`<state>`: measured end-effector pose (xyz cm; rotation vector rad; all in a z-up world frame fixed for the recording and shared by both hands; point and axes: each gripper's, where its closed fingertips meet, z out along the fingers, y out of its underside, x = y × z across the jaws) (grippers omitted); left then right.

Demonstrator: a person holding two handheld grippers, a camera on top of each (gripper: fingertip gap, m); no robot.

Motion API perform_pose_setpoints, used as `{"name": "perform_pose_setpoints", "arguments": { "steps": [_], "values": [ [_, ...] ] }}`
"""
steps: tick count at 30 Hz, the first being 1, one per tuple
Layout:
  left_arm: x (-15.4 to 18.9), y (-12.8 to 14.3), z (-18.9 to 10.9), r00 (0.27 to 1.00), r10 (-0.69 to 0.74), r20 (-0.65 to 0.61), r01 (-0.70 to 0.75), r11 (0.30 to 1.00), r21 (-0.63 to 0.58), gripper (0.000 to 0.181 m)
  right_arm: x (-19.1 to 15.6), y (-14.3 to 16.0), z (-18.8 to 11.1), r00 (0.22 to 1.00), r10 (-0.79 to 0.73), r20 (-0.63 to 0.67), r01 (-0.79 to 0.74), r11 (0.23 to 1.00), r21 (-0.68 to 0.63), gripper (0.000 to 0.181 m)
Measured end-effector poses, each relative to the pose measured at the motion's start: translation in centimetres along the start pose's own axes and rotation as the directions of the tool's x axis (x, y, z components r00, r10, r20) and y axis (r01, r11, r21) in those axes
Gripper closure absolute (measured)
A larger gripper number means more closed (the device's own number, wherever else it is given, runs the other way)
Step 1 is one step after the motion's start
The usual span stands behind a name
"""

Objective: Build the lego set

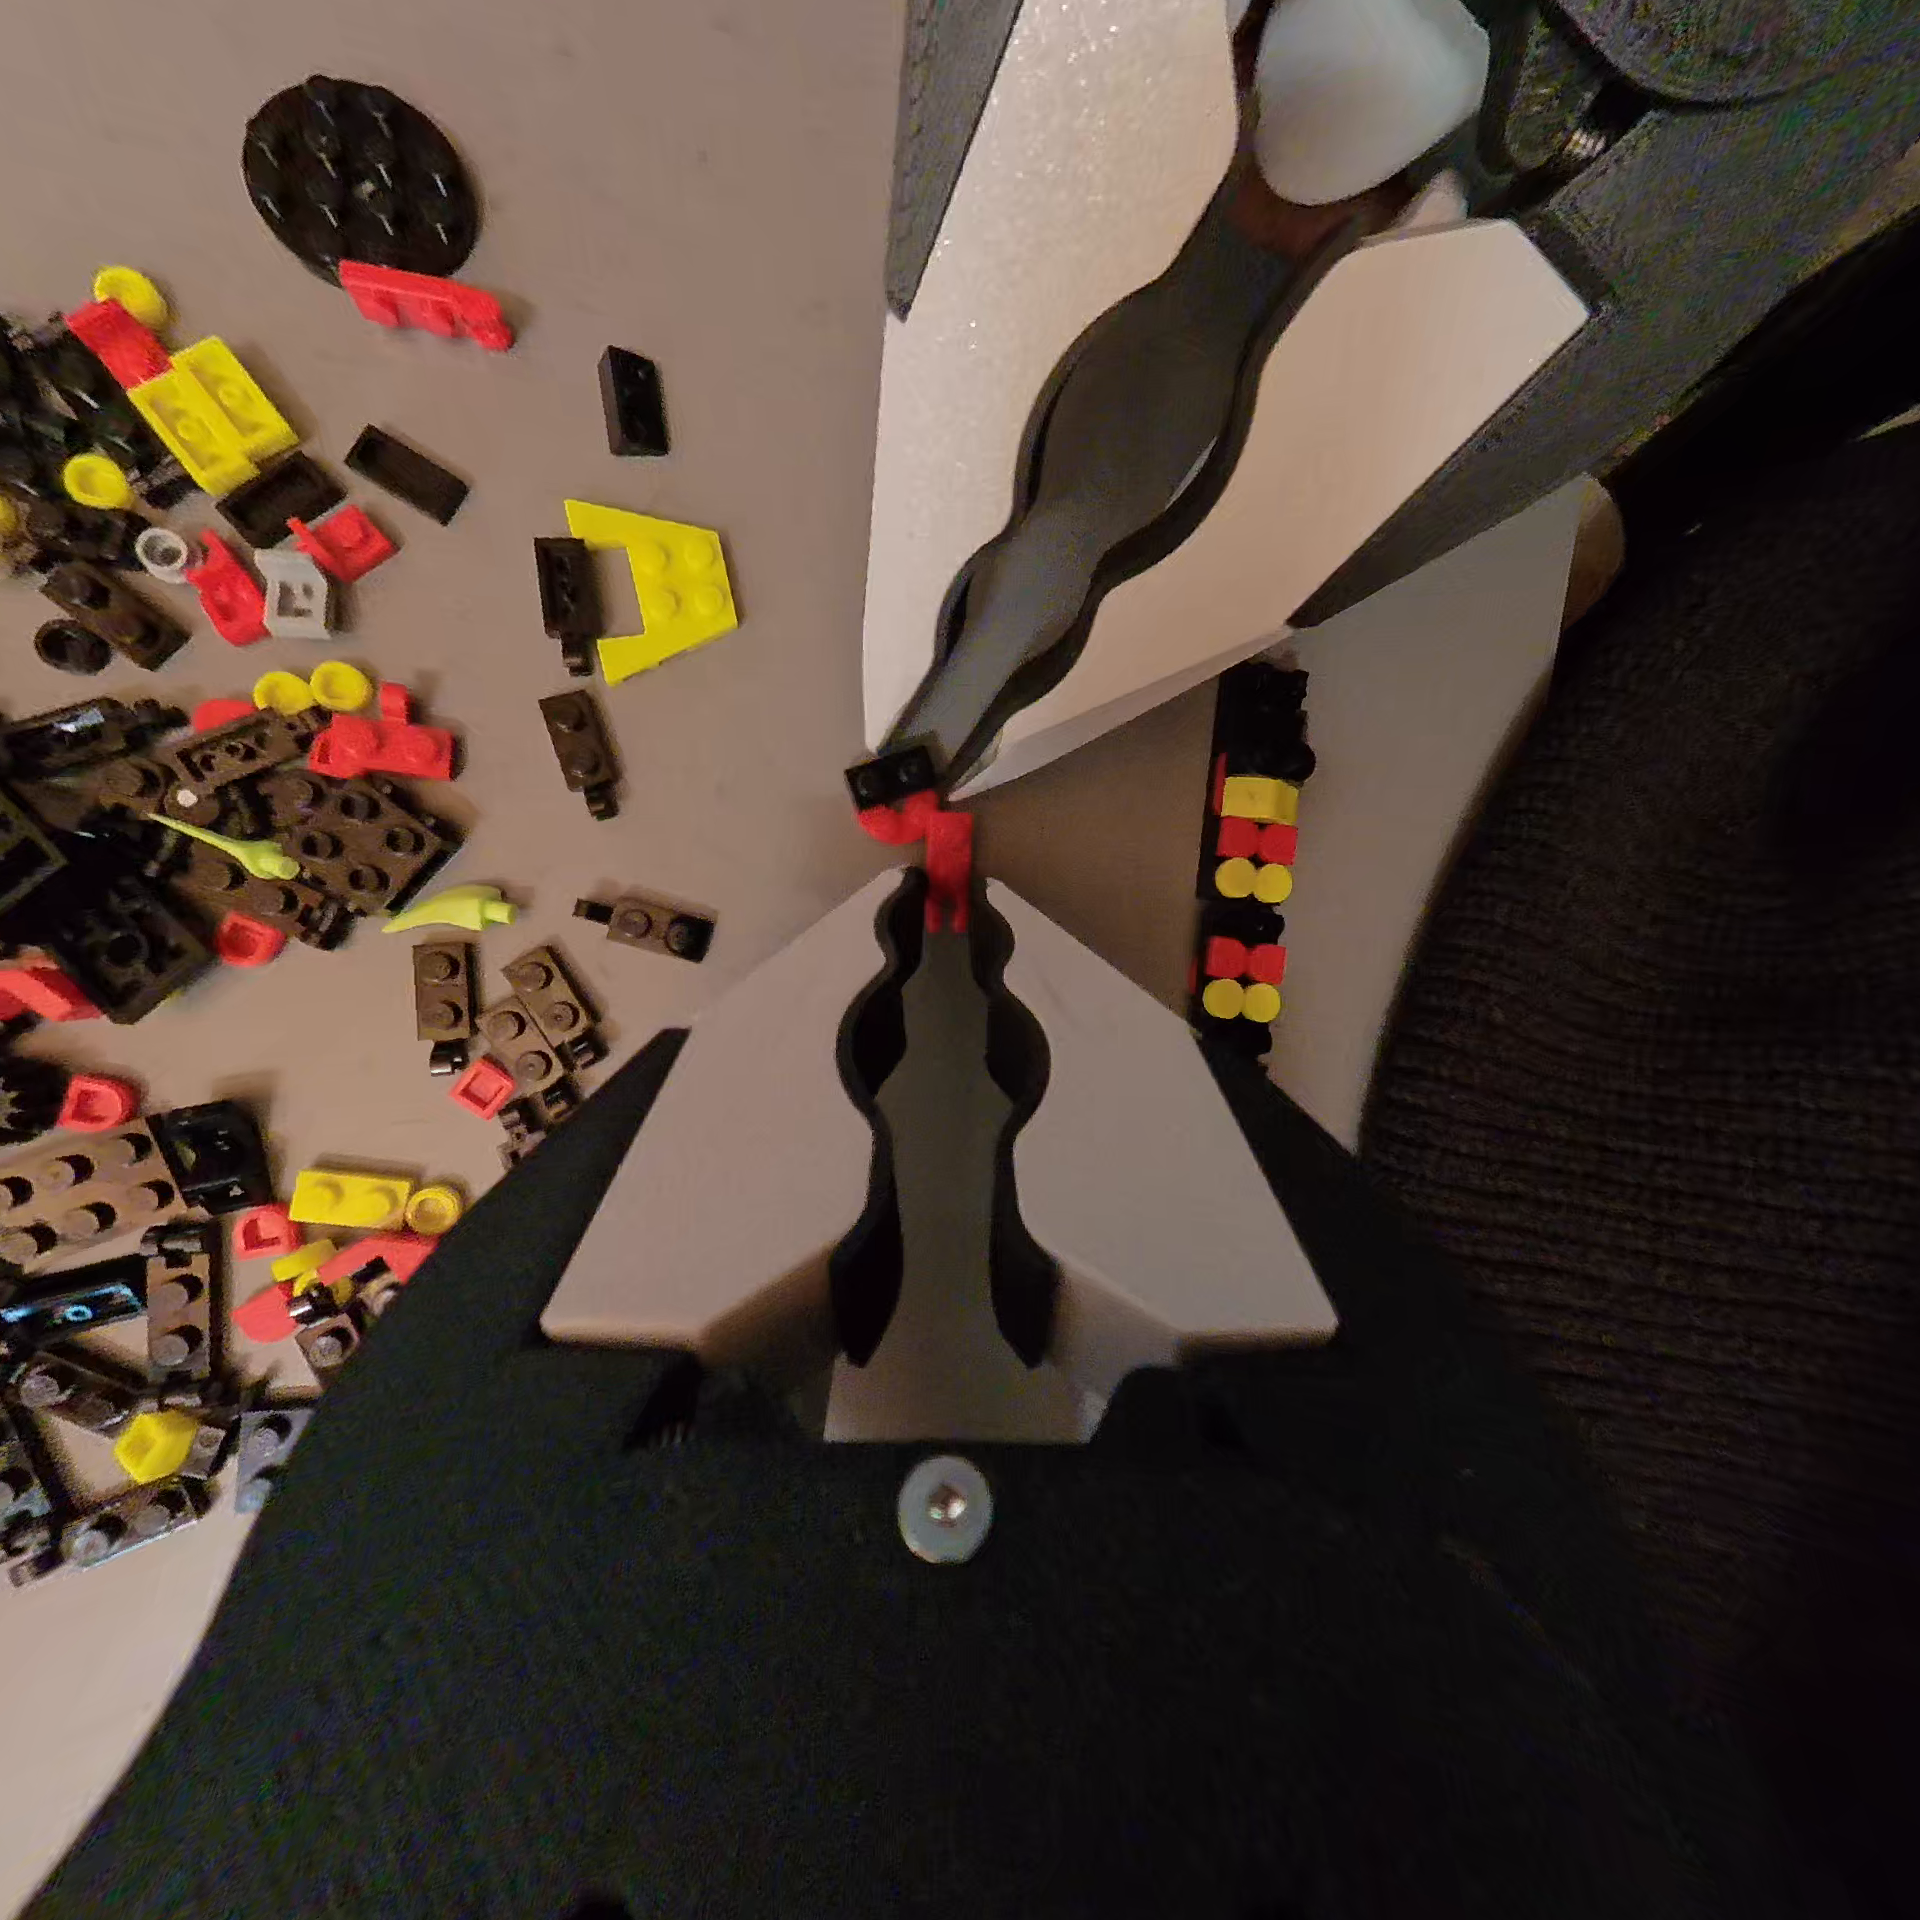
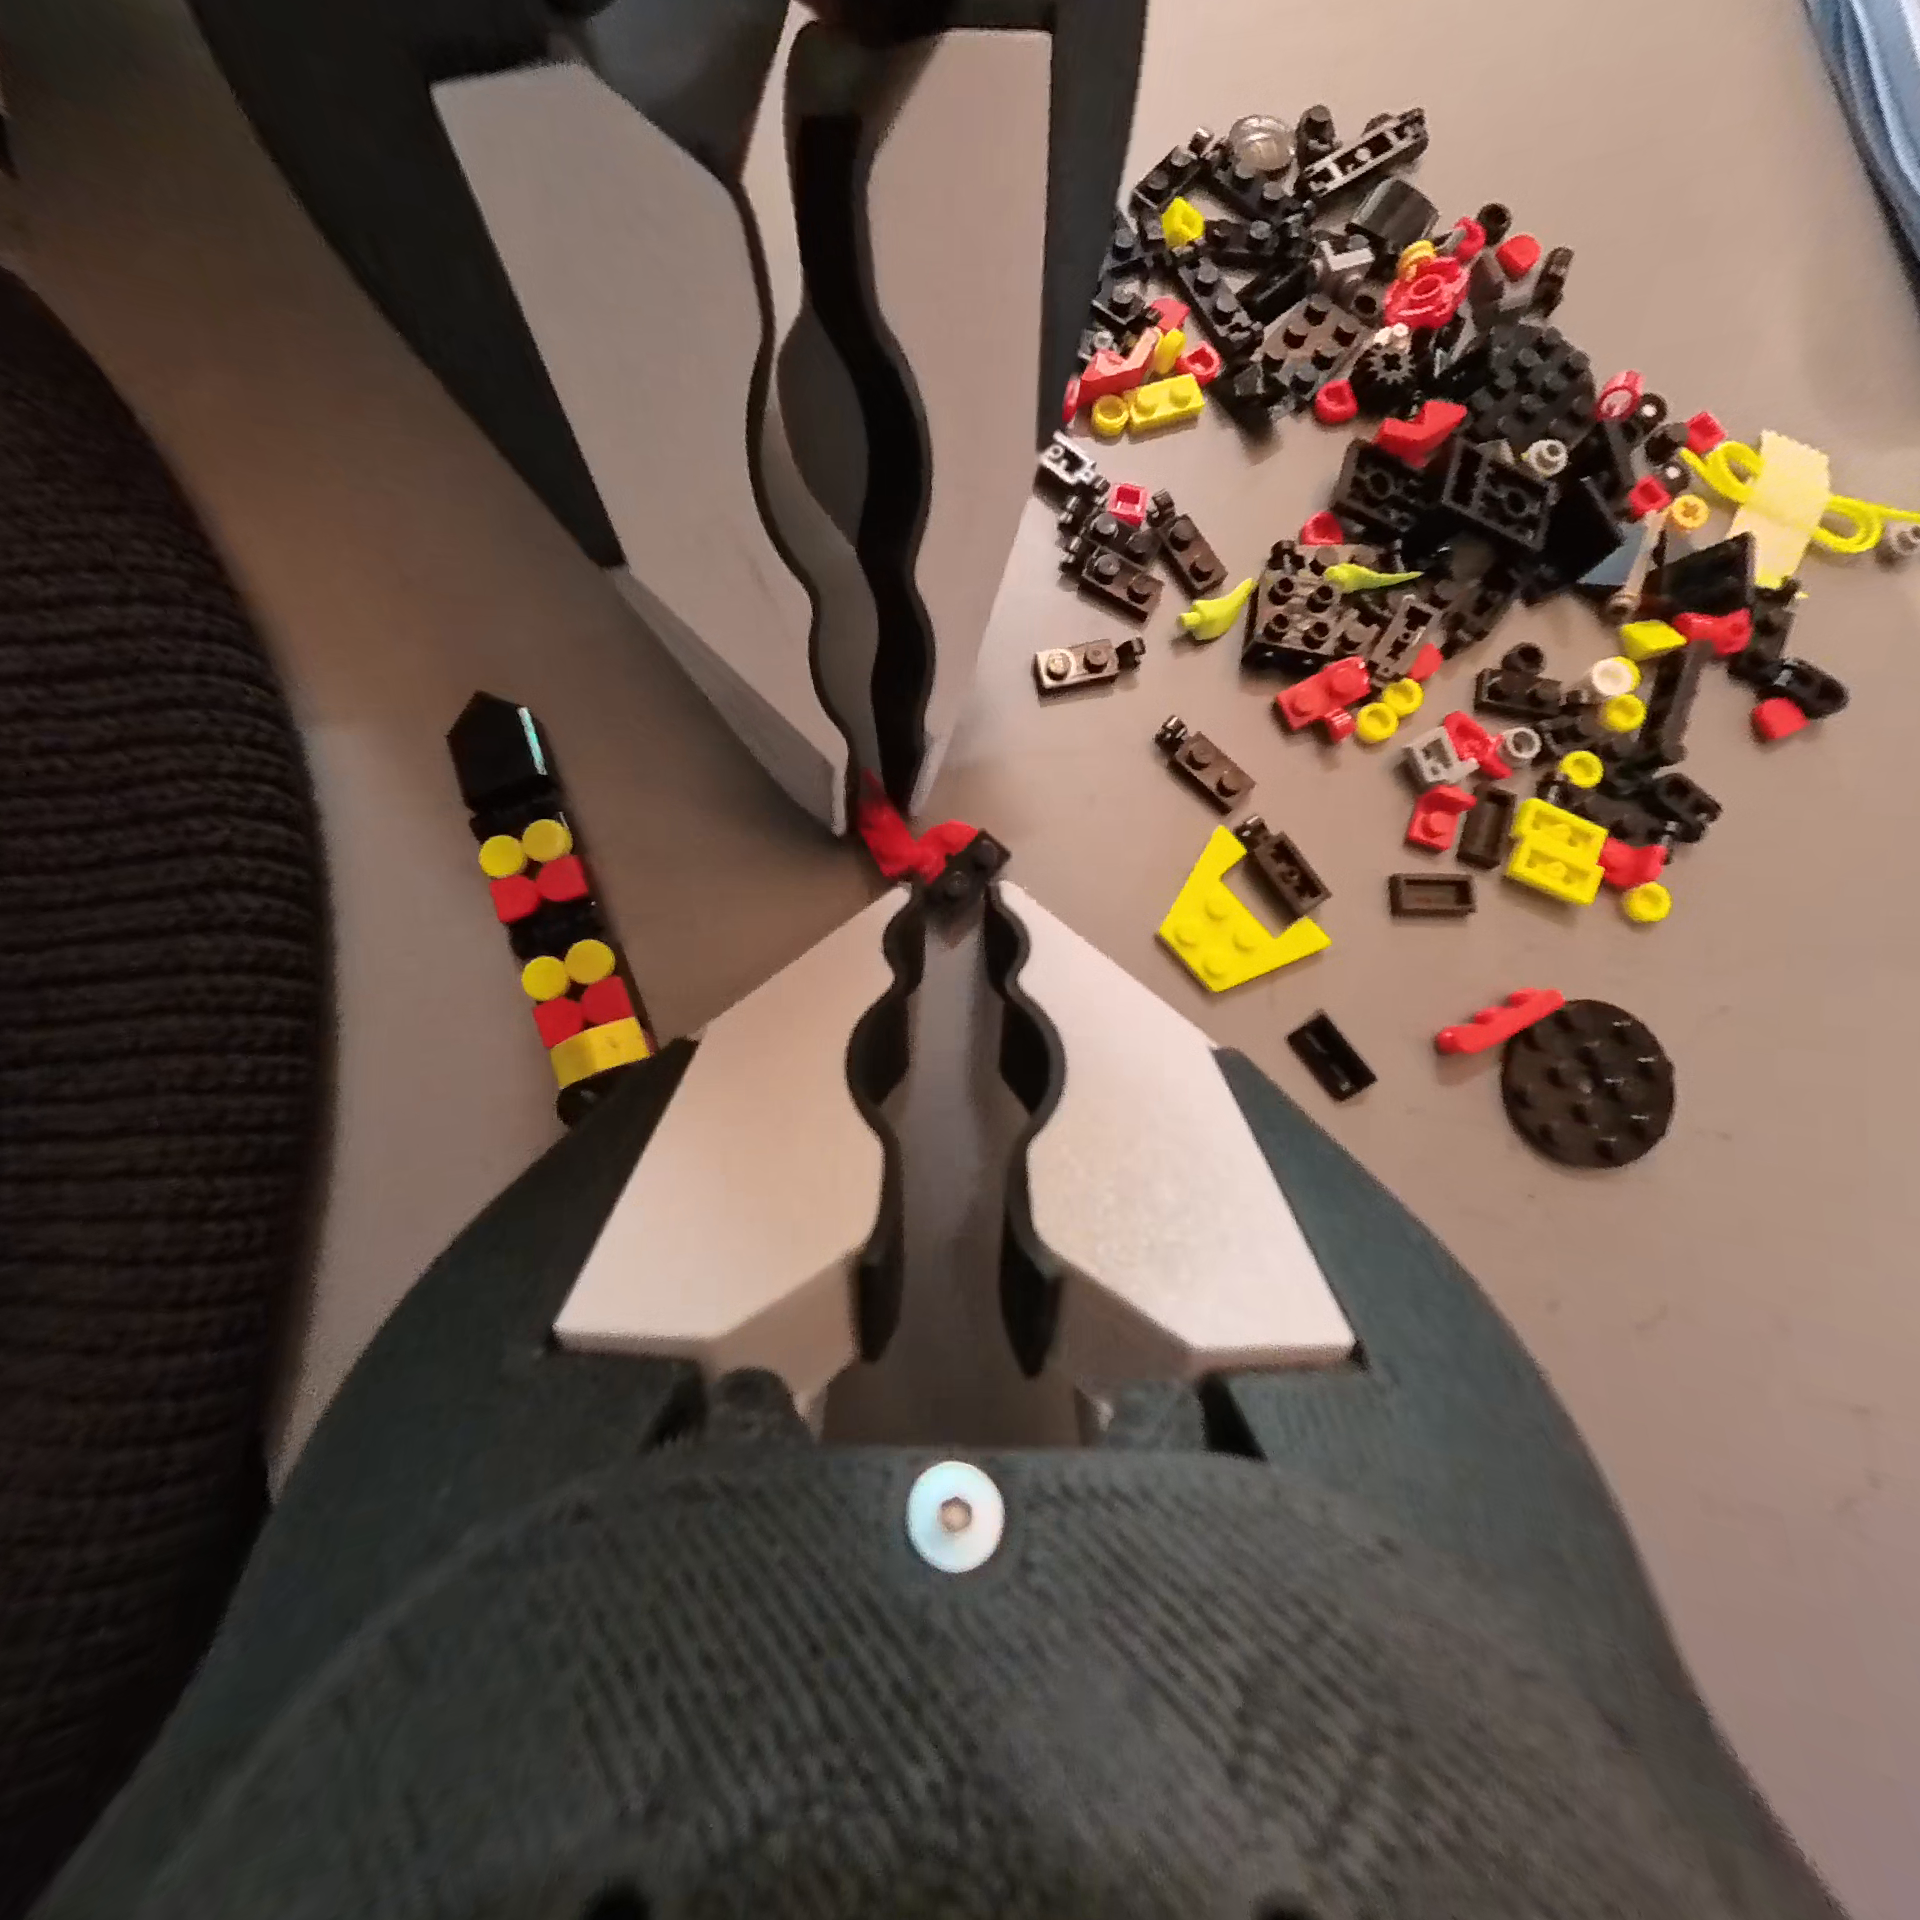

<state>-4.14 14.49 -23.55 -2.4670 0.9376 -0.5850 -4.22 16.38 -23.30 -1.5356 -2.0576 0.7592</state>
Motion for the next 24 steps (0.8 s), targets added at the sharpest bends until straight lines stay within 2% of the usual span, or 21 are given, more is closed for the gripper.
{"name": "perform_pose_setpoints", "arguments": {
  "steps": [8,15,24],
  "values": [
    [-0.23,-0.1,-0.09,0.994,-0.107,-0.013,0.107,0.994,0.007,0.176,-0.34,-0.09,0.0,1.0,0.019,0.021,-0.019,1.0,0.004,0.171],
    [-0.05,-0.2,-0.07,0.981,-0.188,-0.045,0.188,0.982,0.007,0.176,-0.76,-0.31,-0.09,0.996,0.069,0.052,-0.07,0.998,0.012,0.165],
    [-0.04,-0.25,-0.05,0.976,-0.213,-0.05,0.213,0.977,0.004,0.176,-0.83,-0.31,-0.13,0.991,0.114,0.071,-0.115,0.993,0.012,0.162]
  ]
}}
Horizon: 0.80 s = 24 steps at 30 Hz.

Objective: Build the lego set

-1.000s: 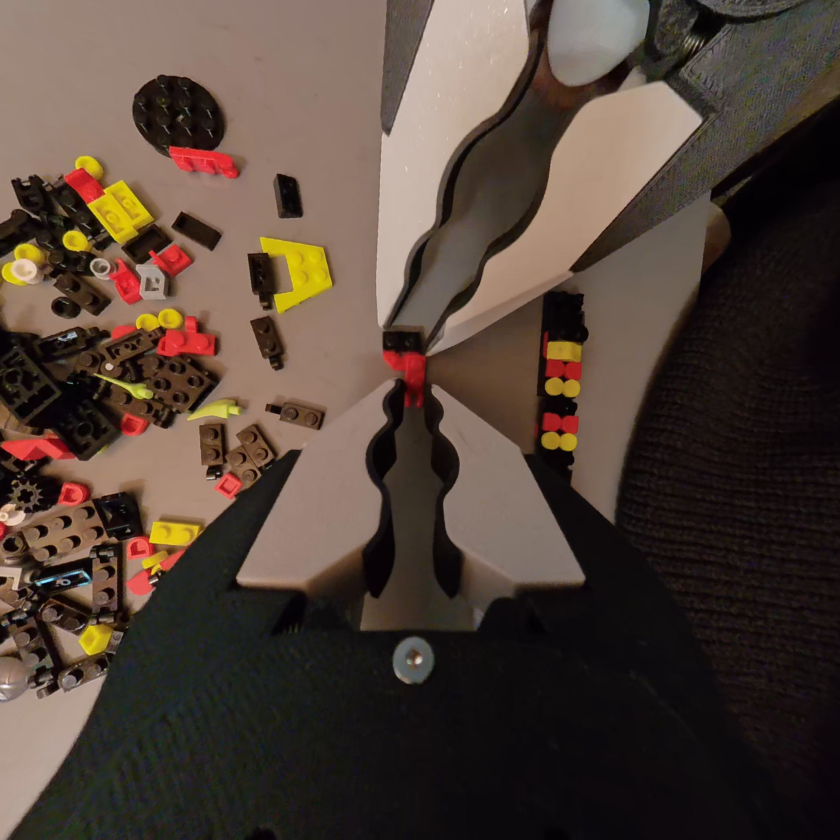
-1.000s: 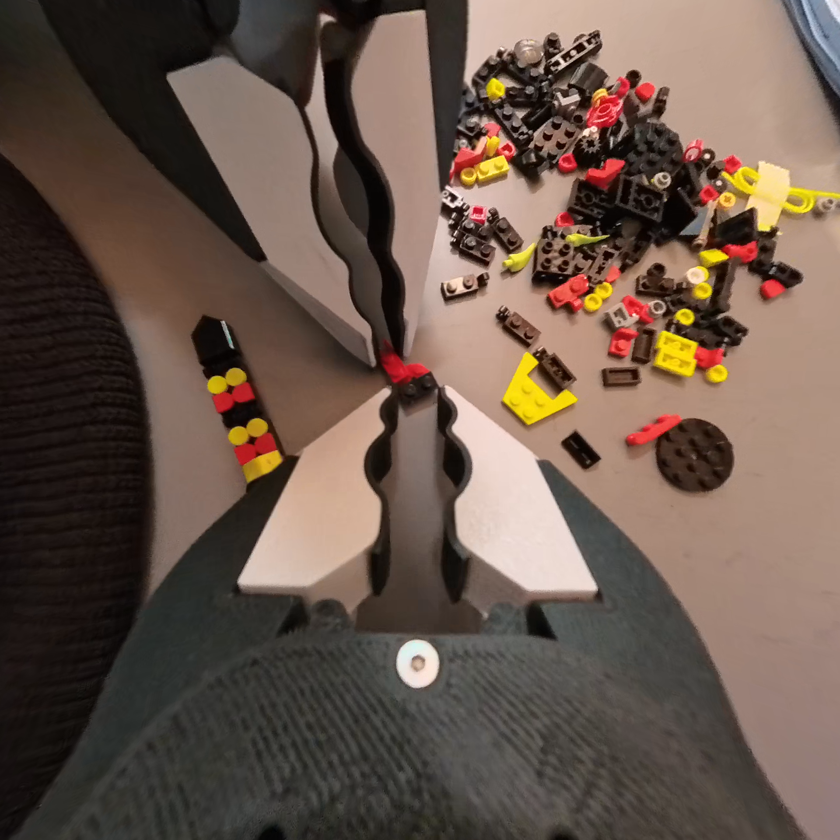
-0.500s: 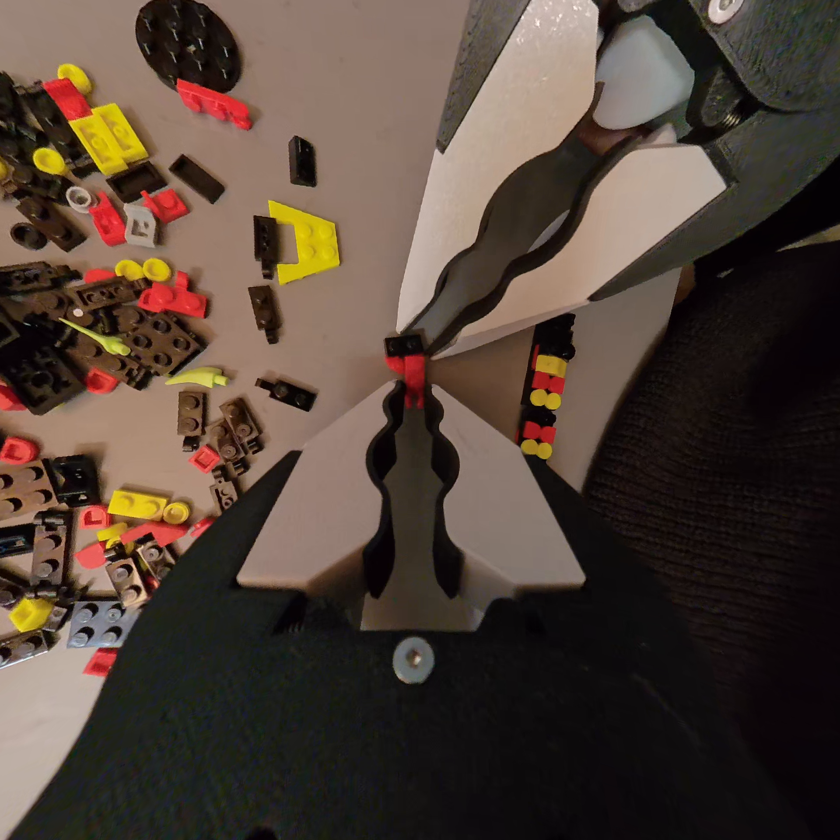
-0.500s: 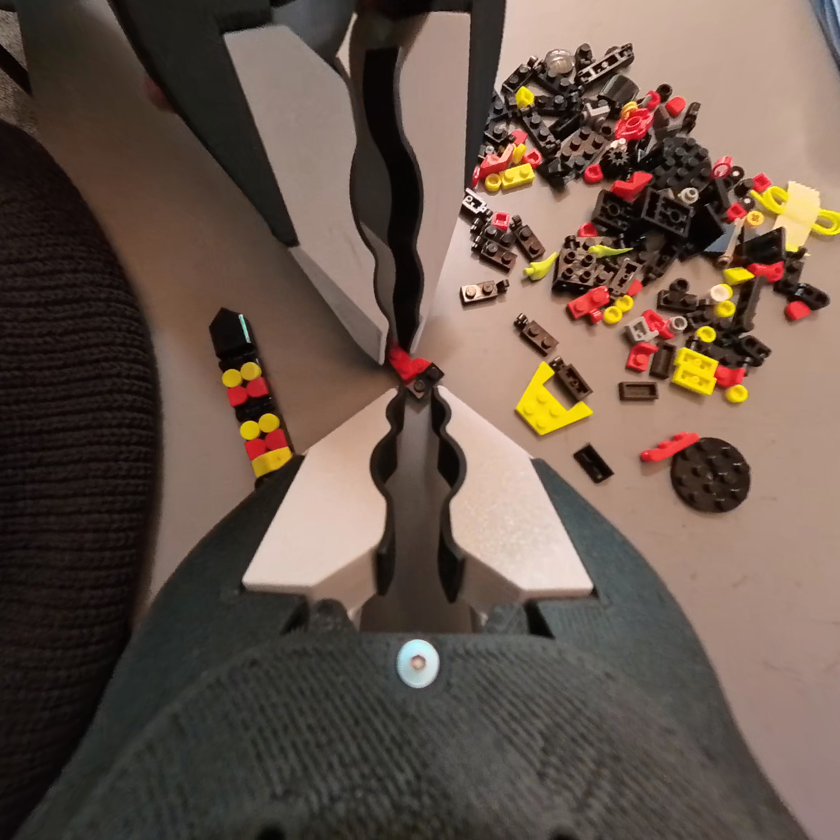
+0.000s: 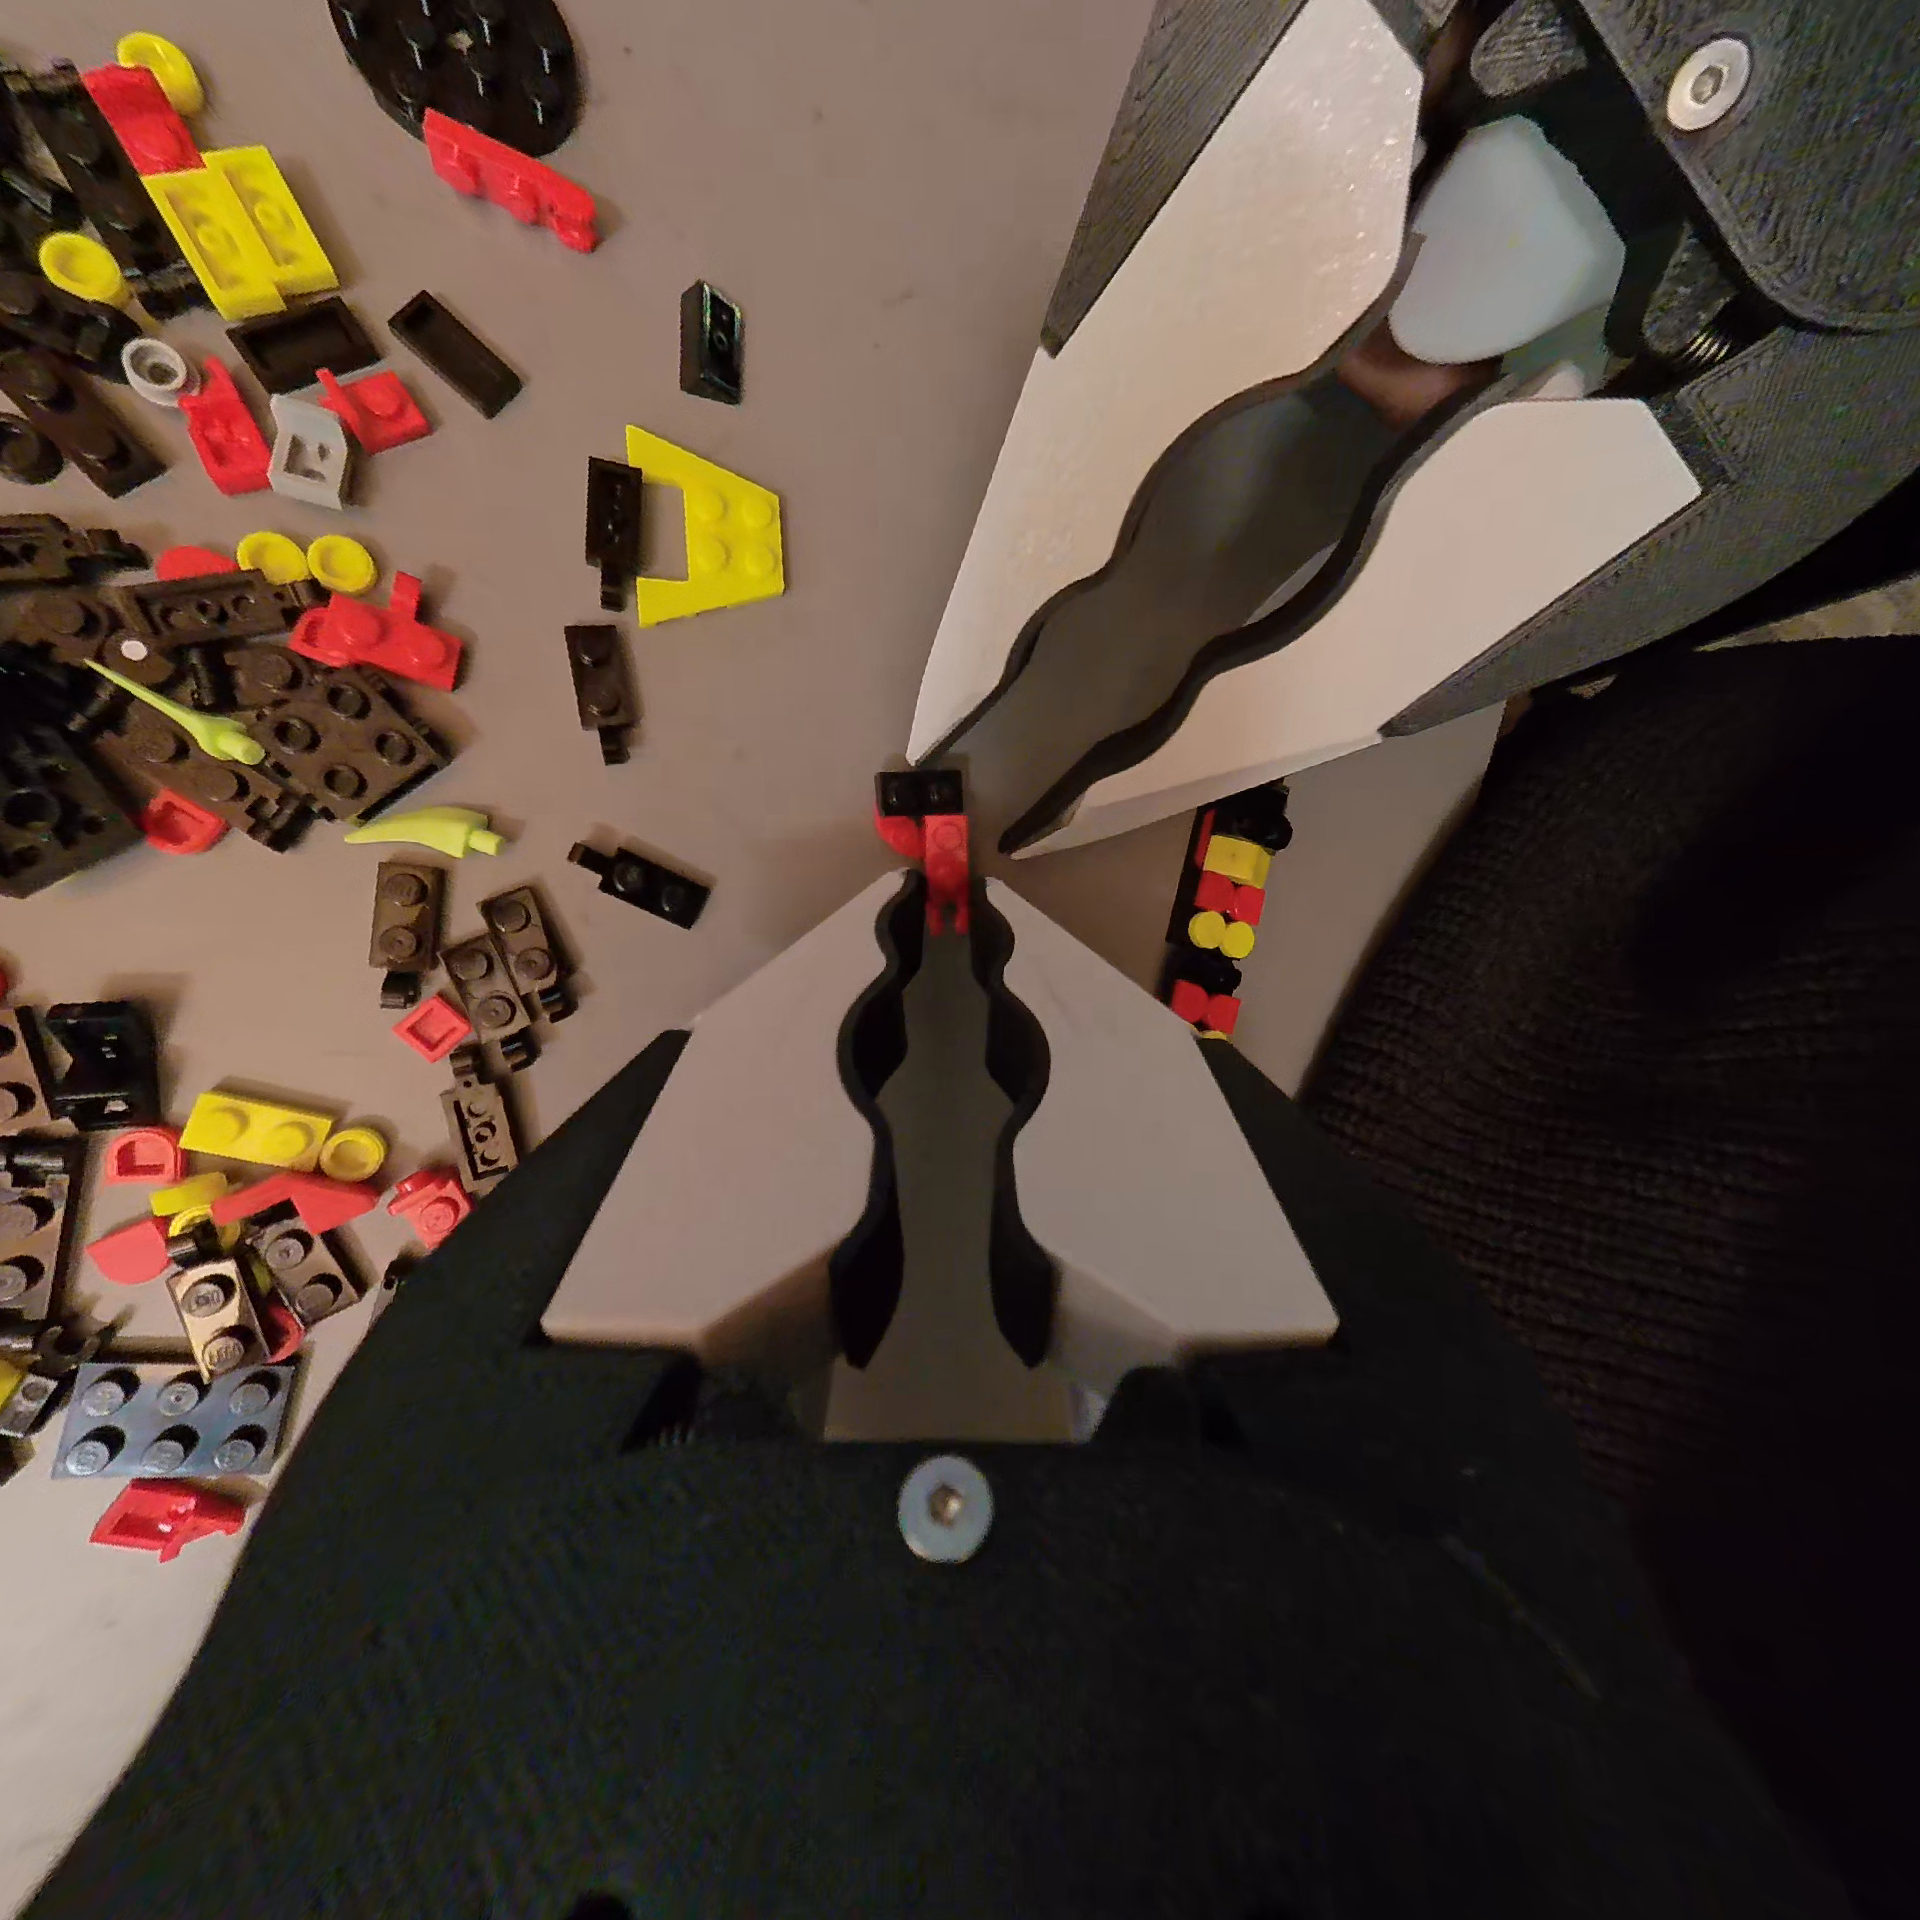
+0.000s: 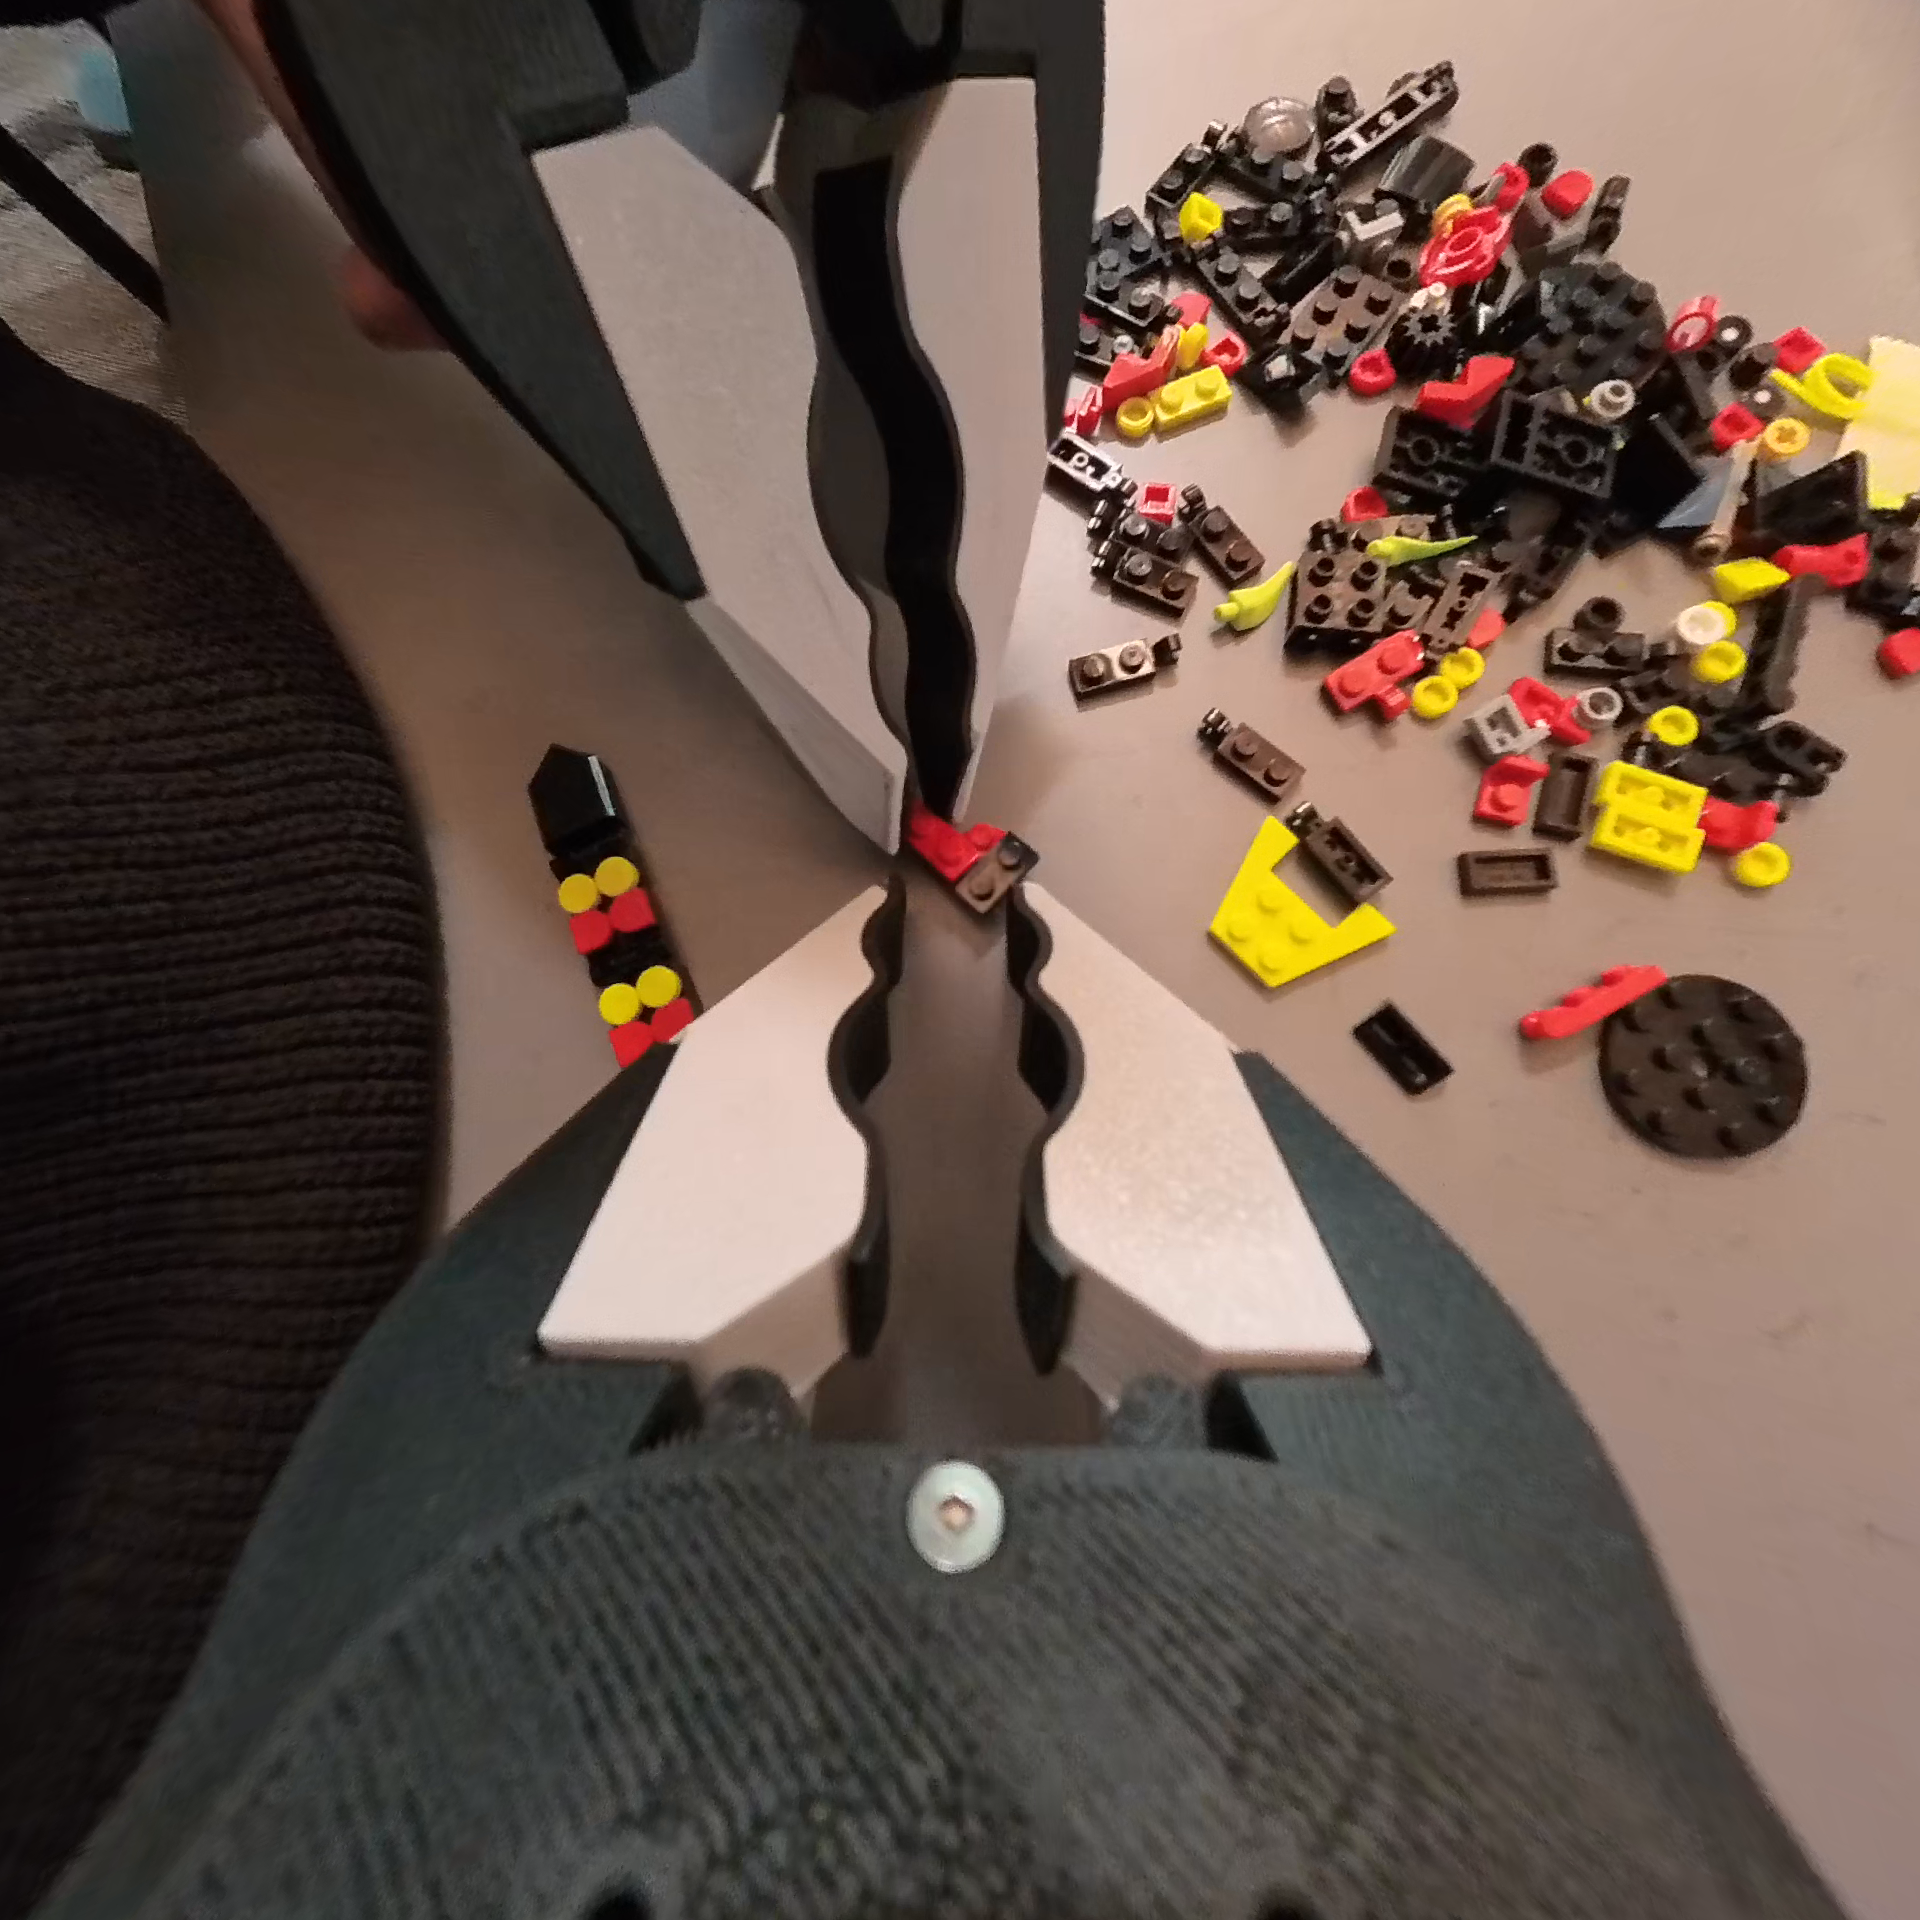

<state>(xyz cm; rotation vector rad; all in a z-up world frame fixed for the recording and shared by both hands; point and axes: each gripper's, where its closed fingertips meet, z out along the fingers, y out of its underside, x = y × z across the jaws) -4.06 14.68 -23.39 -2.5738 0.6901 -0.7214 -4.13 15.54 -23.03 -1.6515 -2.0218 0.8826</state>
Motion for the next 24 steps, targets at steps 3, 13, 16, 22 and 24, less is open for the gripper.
{"name": "perform_pose_setpoints", "arguments": {
  "steps": [3,13,16,22,24],
  "values": [
    [0.0,0.0,0.0,1.0,-0.006,0.001,0.006,1.0,-0.001,0.176,0.1,0.0,0.1,0.999,0.036,0.009,-0.036,0.999,0.0,0.163],
    [0.0,0.0,0.0,0.999,-0.005,0.036,0.006,1.0,-0.024,0.176,0.2,-0.1,-0.1,0.984,0.169,0.057,-0.17,0.985,0.015,0.164],
    [0.0,0.0,0.1,0.999,-0.007,0.045,0.008,1.0,-0.03,0.176,0.6,-0.1,-0.2,0.985,0.168,0.034,-0.168,0.985,0.022,0.163],
    [-0.1,0.0,0.0,0.998,-0.01,0.061,0.013,0.999,-0.034,0.176,1.3,-0.4,-0.6,0.988,0.155,-0.009,-0.155,0.987,0.041,0.169],
    [-0.1,0.0,0.1,0.998,-0.012,0.063,0.014,0.999,-0.034,0.176,1.0,-0.5,-0.5,0.988,0.155,-0.002,-0.155,0.987,0.041,0.169]
  ]
}}
